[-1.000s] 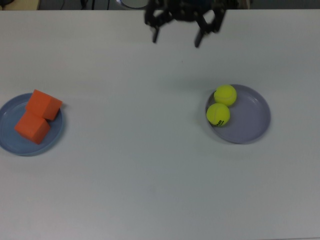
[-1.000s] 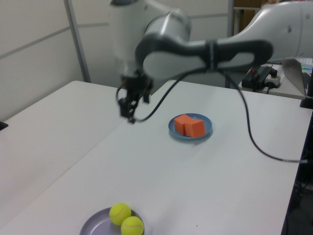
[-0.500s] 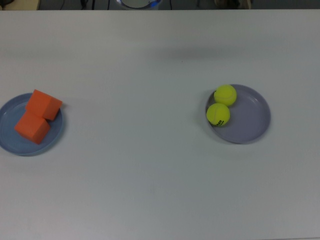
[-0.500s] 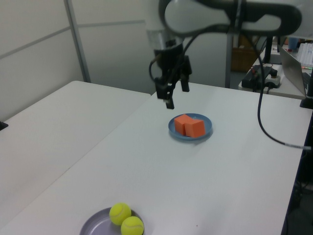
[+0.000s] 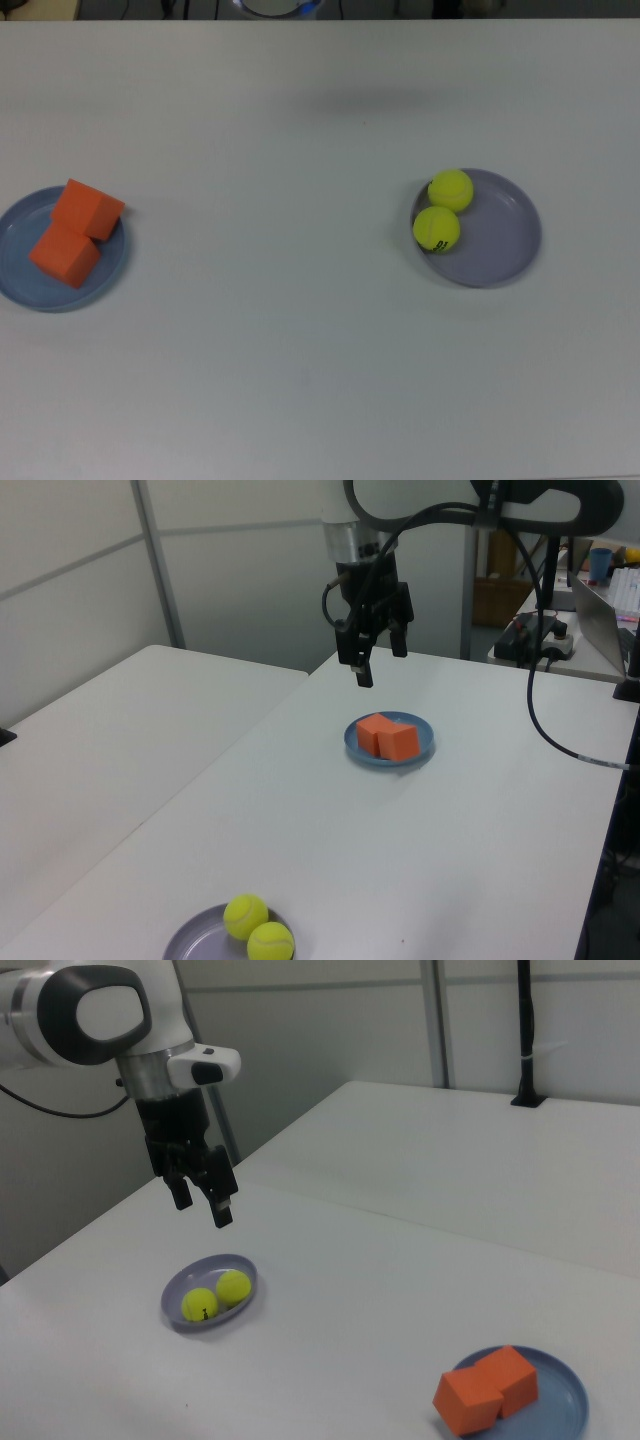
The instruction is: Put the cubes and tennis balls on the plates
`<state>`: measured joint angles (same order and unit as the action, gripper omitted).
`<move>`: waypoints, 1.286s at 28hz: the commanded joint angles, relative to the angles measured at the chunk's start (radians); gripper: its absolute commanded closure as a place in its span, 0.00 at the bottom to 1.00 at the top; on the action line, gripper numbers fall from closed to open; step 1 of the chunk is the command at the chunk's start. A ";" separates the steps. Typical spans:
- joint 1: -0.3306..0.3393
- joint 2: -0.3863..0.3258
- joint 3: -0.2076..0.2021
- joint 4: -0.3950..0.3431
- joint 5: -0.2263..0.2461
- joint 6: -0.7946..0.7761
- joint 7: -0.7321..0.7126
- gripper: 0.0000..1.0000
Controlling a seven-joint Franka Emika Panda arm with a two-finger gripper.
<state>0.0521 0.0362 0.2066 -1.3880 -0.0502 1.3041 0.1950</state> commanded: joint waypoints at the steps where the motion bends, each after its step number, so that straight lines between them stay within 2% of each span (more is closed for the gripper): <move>1: -0.020 -0.033 -0.015 -0.025 0.029 -0.048 -0.012 0.00; 12: -0.026 -0.041 -0.015 -0.022 0.016 -0.028 -0.029 0.00; 16: -0.028 -0.039 -0.015 -0.016 0.009 0.059 -0.025 0.00; 31: -0.052 -0.024 -0.046 -0.026 -0.002 0.077 -0.034 0.00; 36: -0.054 -0.024 -0.059 -0.022 -0.002 0.077 -0.086 0.00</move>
<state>0.0013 0.0258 0.1634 -1.3899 -0.0507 1.3534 0.1711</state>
